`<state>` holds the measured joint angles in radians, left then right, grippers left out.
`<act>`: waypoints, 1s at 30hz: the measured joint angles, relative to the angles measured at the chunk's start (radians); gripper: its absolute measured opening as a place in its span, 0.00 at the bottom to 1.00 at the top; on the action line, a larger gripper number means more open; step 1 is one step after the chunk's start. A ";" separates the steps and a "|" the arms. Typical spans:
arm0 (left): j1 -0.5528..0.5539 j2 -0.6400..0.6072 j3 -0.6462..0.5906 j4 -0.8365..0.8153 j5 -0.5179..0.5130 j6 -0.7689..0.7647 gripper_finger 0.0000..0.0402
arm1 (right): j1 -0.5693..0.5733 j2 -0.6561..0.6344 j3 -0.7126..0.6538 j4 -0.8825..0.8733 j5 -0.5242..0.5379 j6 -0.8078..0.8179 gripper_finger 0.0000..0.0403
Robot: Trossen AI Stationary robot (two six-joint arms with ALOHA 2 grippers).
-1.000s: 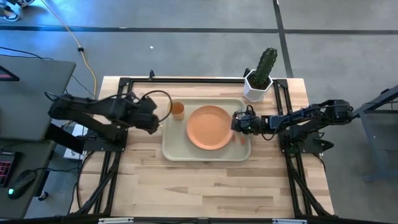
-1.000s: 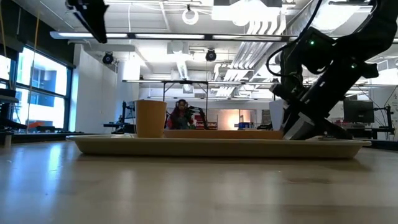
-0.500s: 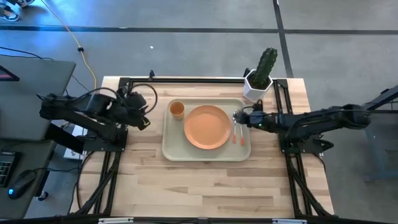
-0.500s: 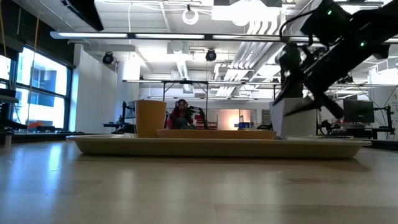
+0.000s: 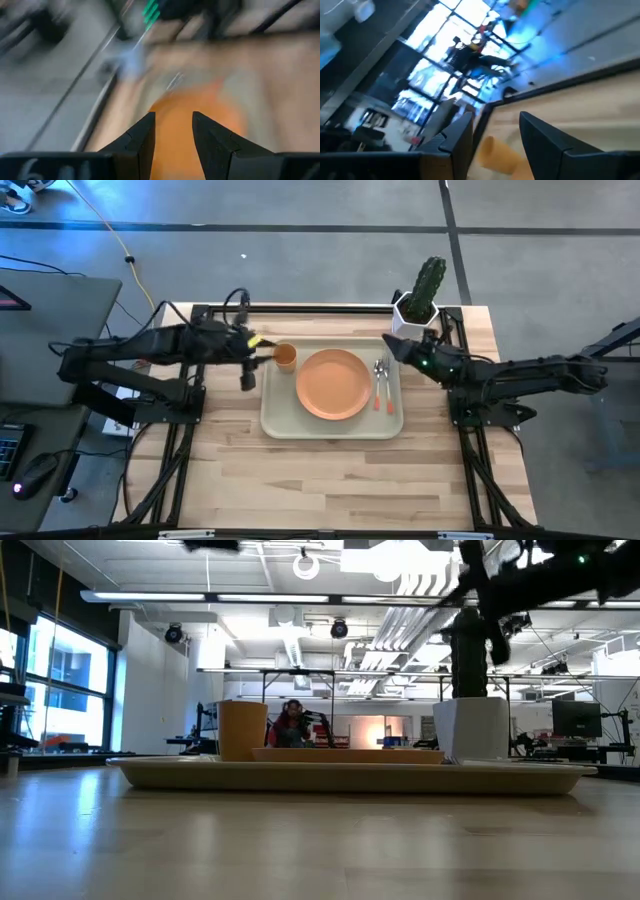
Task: Pick and place plate/cup/fork/spoon on tray
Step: Adjust the light brown tray
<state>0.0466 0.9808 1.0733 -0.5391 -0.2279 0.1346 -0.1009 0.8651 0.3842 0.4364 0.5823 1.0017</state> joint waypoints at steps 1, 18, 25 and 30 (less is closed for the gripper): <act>0.016 0.001 -0.032 0.112 0.102 0.010 0.29 | 0.000 0.007 0.019 0.008 -0.016 -0.031 0.38; 0.065 0.059 -0.095 0.625 0.432 -0.094 0.05 | 0.121 0.351 0.755 -0.568 -0.408 -0.633 0.33; 0.072 -0.028 -0.093 0.579 0.422 0.047 0.01 | 0.141 0.318 1.023 -0.885 -0.493 -0.856 0.03; 0.060 0.010 -0.096 0.585 0.422 0.016 0.00 | 0.141 0.247 1.010 -0.911 -0.559 -0.940 0.02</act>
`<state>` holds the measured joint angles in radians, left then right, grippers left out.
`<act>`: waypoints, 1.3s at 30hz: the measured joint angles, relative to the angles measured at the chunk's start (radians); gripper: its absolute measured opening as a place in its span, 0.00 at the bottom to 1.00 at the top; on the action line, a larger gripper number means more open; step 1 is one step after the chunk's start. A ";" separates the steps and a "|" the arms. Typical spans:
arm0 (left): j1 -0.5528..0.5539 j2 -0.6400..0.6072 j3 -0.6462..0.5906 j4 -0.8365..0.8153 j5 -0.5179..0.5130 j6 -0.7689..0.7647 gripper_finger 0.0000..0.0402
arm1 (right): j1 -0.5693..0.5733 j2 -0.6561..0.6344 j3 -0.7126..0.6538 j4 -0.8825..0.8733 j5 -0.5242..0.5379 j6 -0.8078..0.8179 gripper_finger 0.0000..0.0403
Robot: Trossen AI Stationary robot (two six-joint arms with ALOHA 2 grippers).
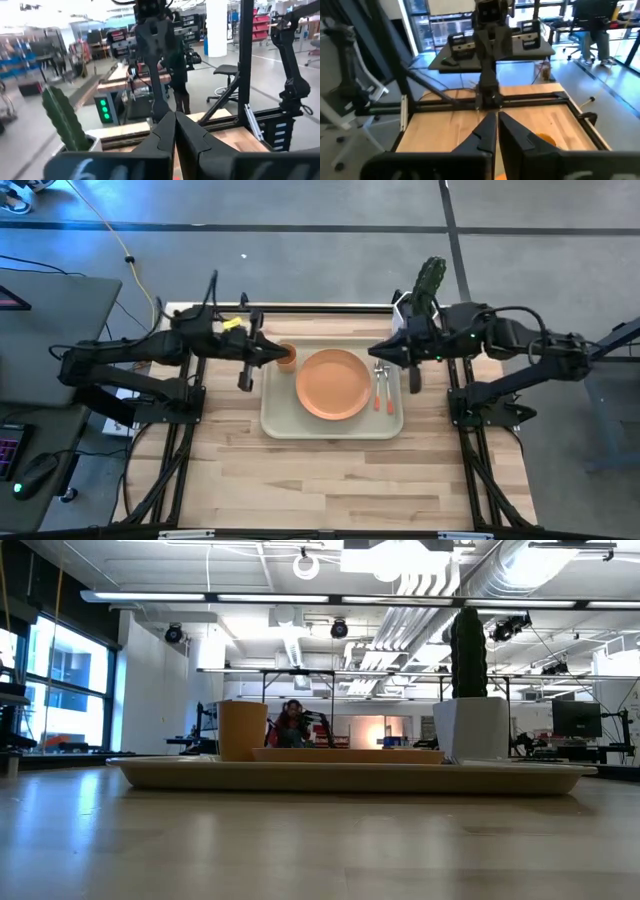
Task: Pick and place plate/cup/fork/spoon on tray
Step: Adjust the light brown tray
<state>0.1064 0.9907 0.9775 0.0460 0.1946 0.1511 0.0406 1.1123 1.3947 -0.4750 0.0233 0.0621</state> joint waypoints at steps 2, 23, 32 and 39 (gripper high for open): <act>-0.022 0.012 0.000 -0.017 -0.021 -0.023 0.00 | 0.008 -0.039 -0.040 0.001 -0.007 -0.003 0.01; -0.116 -0.048 -0.017 -0.113 -0.198 0.053 0.00 | 0.029 -0.196 -0.257 0.107 -0.158 -0.402 0.00; -0.099 -0.079 -0.018 -0.381 -0.280 0.005 0.00 | 0.016 -0.199 -0.258 0.001 -0.084 -0.387 0.00; -0.104 -0.061 -0.015 -0.316 -0.264 -0.003 0.00 | 0.016 -0.294 -0.360 -0.020 -0.069 -0.393 0.00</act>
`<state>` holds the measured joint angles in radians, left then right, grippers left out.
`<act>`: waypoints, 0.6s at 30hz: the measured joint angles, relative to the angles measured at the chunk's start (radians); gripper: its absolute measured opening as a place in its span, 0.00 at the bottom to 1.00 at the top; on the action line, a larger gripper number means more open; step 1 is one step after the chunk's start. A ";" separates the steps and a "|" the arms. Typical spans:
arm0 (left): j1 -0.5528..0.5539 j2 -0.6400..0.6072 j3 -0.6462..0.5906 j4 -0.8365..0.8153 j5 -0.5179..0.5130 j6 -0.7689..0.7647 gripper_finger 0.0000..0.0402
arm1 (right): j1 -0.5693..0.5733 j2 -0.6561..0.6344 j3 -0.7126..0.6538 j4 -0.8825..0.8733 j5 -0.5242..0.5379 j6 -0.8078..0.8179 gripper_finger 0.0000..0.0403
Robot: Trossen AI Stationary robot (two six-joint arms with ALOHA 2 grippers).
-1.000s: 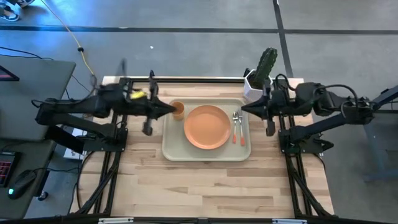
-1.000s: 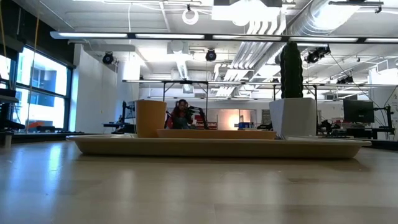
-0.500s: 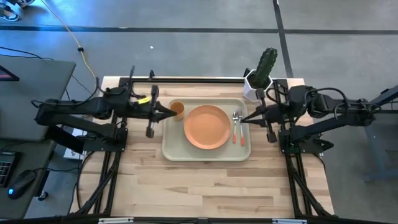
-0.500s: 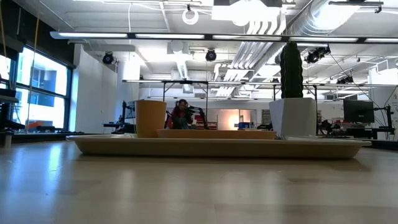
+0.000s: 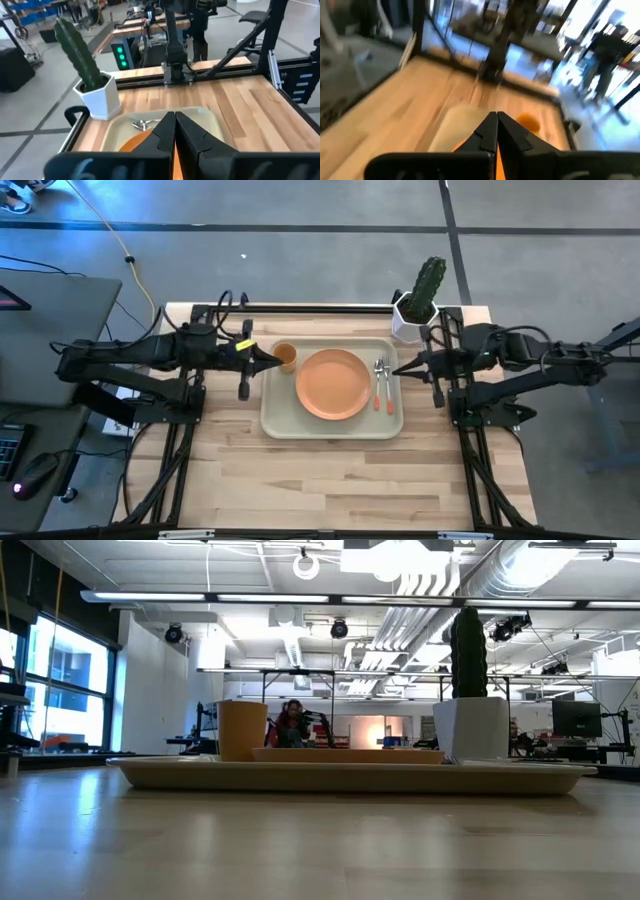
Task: Pick and place plate/cup/fork/spoon on tray
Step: Adjust the light brown tray
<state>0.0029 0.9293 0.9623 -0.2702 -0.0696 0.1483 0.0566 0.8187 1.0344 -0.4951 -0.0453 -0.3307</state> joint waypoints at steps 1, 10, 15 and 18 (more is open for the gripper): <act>-0.004 -0.006 -0.004 0.012 0.001 0.002 0.00 | 0.000 -0.028 -0.019 0.039 0.000 0.006 0.00; -0.010 -0.062 -0.309 0.653 -0.071 -0.063 0.00 | 0.000 -0.153 -0.224 0.217 0.319 0.229 0.00; 0.039 -0.054 -0.433 0.912 -0.270 -0.086 0.00 | 0.043 -0.074 -0.278 0.348 0.206 0.083 0.00; 0.066 -0.069 -0.461 0.974 -0.245 -0.092 0.00 | 0.048 -0.045 -0.272 0.319 0.293 0.050 0.00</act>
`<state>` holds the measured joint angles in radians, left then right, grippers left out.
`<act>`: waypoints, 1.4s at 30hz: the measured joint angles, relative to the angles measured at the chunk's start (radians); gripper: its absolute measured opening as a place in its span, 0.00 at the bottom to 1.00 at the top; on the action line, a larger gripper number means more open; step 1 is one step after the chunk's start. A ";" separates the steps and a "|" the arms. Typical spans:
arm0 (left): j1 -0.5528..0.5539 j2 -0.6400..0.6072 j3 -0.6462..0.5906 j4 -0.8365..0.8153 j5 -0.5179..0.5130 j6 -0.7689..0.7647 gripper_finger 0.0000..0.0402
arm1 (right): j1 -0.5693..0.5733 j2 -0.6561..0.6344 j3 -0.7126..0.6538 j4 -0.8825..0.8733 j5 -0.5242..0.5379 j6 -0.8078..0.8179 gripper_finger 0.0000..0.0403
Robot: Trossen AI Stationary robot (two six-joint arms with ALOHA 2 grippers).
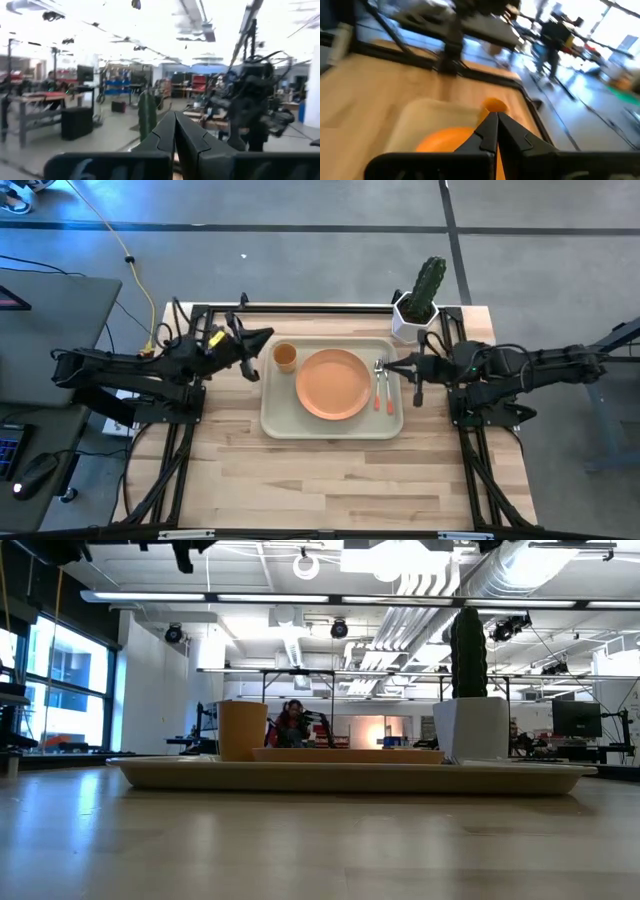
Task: Pick and place plate/cup/fork/spoon on tray
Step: Adjust the light brown tray
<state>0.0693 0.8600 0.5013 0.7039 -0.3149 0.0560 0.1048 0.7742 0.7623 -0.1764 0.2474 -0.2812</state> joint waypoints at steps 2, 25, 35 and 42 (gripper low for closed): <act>0.005 -0.014 -0.002 0.000 0.021 0.017 0.00 | -0.005 -0.001 0.012 -0.040 0.035 0.019 0.00; 0.005 -0.041 -0.003 -0.292 -0.155 -0.217 0.00 | -0.029 -0.140 0.045 -0.339 0.304 0.598 0.00; 0.016 0.010 -0.003 -0.505 -0.218 -0.562 0.00 | -0.232 -0.072 0.041 -0.847 0.239 1.039 0.00; 0.041 0.010 -0.003 -0.639 -0.219 -0.739 0.00 | -0.408 0.011 -0.060 -0.688 -0.017 0.990 0.00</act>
<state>0.1106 0.8703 0.4980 0.0648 -0.5343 -0.6826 -0.3030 0.7847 0.7019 -0.8649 0.2302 0.7092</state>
